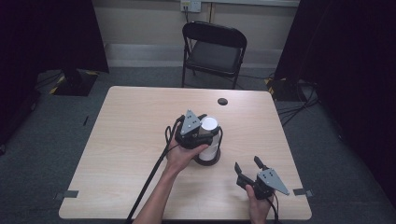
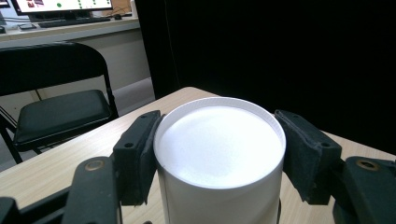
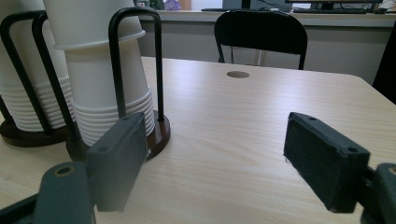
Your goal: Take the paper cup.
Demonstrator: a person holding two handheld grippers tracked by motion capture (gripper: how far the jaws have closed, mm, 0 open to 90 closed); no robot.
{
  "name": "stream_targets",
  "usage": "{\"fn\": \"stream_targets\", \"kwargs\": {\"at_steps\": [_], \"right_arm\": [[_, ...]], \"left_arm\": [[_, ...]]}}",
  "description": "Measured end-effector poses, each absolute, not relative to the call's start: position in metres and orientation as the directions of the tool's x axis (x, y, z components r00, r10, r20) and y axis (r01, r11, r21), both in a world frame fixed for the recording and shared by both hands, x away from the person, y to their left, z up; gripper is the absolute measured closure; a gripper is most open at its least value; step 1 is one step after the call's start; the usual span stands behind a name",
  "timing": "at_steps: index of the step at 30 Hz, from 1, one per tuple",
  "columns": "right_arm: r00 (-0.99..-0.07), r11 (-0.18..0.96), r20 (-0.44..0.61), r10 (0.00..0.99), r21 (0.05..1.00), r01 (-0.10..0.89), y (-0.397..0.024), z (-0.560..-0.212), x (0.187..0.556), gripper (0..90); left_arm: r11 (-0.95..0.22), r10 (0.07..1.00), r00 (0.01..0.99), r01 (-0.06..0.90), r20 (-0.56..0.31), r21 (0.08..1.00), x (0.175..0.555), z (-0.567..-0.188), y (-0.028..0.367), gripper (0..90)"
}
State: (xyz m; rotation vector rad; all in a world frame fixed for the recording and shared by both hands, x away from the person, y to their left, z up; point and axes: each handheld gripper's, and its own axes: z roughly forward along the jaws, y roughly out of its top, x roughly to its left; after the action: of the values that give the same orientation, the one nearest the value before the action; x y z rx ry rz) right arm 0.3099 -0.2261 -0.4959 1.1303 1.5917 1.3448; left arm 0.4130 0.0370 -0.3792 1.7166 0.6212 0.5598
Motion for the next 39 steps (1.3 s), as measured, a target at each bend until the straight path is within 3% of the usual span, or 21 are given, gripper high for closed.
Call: {"fn": "stream_targets", "kwargs": {"at_steps": [39], "right_arm": [[-0.322, 0.052, 0.0, 0.947, 0.987, 0.151, -0.226, -0.496, 0.309, 20.9]], "left_arm": [[-0.129, 0.661, 0.75, 0.064, 0.038, 0.99, 0.401, -0.353, 0.043, 34.5]]}}
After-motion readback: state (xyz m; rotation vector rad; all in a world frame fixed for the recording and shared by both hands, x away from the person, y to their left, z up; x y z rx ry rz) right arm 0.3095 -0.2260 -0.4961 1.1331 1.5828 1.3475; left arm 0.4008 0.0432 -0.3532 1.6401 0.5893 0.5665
